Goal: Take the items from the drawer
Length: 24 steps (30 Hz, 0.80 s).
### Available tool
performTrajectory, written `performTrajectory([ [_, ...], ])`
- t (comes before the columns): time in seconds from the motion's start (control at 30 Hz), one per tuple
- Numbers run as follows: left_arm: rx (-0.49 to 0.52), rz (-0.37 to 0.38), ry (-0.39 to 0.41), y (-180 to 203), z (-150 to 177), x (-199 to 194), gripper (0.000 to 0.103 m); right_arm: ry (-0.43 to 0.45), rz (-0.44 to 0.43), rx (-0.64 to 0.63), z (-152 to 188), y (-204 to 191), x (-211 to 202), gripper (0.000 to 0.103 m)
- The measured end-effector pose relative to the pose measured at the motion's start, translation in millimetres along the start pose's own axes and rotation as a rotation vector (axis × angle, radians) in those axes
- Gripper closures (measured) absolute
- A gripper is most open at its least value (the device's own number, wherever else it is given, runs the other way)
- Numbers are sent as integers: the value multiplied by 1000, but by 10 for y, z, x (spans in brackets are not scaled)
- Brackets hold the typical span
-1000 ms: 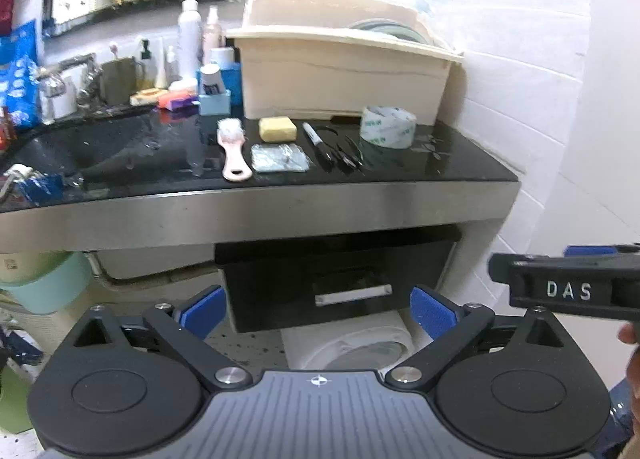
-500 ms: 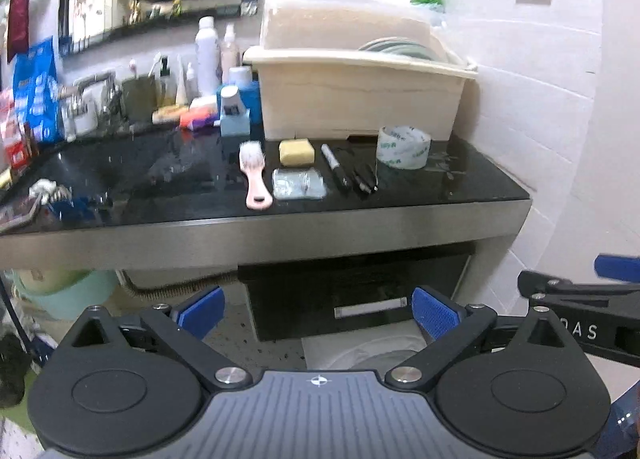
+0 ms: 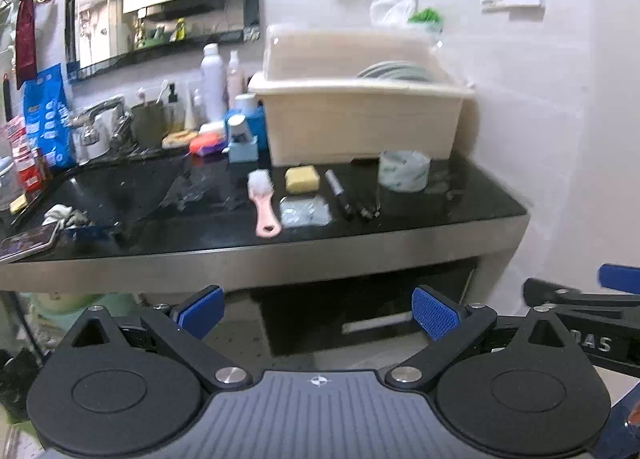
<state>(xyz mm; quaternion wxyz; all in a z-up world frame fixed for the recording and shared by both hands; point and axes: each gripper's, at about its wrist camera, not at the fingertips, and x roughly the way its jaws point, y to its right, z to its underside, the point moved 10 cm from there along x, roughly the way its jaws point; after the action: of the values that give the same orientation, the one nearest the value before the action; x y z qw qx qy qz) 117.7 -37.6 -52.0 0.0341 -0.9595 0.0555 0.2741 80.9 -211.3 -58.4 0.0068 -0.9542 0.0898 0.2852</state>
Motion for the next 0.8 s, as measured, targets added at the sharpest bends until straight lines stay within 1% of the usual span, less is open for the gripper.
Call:
performTrajectory([
  [0.23,-24,6,-29,-14,19,-9,2,2,8,3,-7,-9,-39,23],
  [0.37,-30,-2,-39,-26,24,1,2,-2,9,-20,12,-50,-33,23],
  [0.57,-31,9,-49,-3,52,17,2,-4,10,-37,27,-85,-31,23],
  [0.8,-26,2,-55,-2,76,35,2,-6,10,-37,43,-82,-22,23],
])
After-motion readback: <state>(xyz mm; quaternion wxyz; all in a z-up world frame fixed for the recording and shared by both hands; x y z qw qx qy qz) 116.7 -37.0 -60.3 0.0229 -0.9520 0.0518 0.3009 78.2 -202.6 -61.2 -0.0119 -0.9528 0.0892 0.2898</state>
